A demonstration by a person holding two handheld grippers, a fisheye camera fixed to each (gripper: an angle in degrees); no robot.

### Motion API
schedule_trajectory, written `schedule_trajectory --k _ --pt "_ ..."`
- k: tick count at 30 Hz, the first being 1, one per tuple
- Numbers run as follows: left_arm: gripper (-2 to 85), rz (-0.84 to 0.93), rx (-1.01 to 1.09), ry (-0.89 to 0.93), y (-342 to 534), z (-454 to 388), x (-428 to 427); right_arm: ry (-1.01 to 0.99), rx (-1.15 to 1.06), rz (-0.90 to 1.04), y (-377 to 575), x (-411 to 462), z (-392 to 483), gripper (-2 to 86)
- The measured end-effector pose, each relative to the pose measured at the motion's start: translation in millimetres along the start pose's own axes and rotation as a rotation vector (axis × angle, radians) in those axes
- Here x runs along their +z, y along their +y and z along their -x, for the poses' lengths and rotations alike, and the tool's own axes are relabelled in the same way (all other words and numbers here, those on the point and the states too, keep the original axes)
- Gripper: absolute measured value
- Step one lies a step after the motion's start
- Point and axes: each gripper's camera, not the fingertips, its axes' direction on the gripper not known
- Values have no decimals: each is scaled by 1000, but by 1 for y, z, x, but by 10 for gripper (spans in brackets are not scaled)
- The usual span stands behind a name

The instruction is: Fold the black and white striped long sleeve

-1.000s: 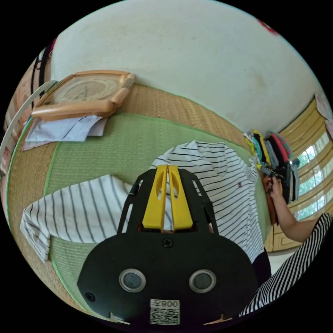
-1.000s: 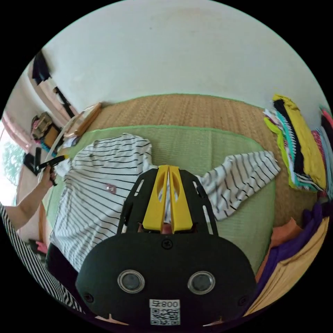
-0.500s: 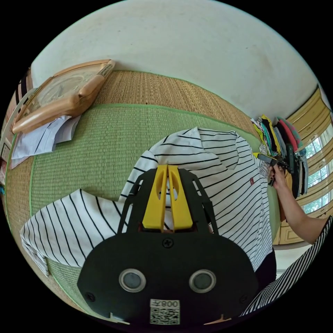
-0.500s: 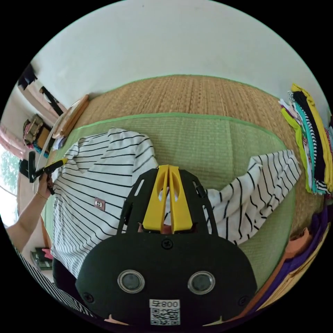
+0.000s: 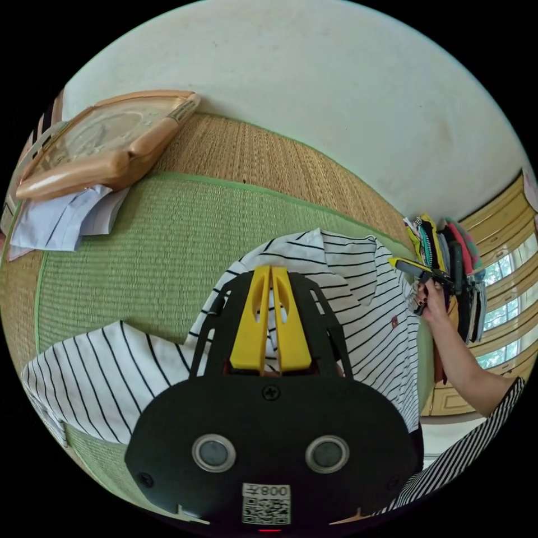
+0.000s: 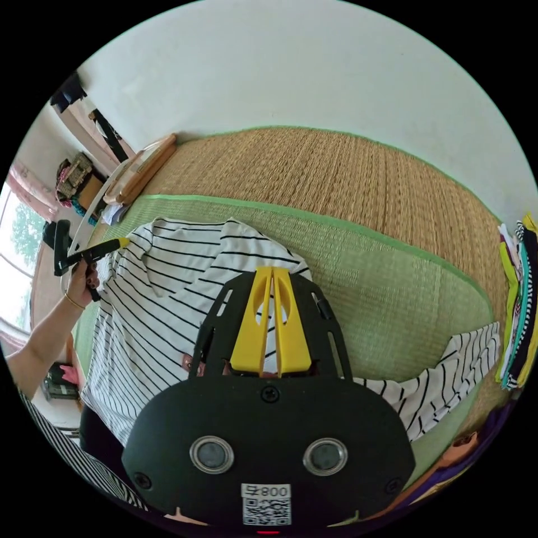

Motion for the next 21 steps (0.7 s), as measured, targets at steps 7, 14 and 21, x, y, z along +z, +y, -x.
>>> schedule_trajectory --k 7,14,21 --pt "2 -46 54 66 41 -16 -40 -46 6 -118 103 -70 -12 1" --pt "3 31 9 -89 89 -30 -40 9 197 -5 222 -60 -49 2" --pt "2 72 -12 -151 87 -50 -36 -54 249 22 243 -47 -52 1"
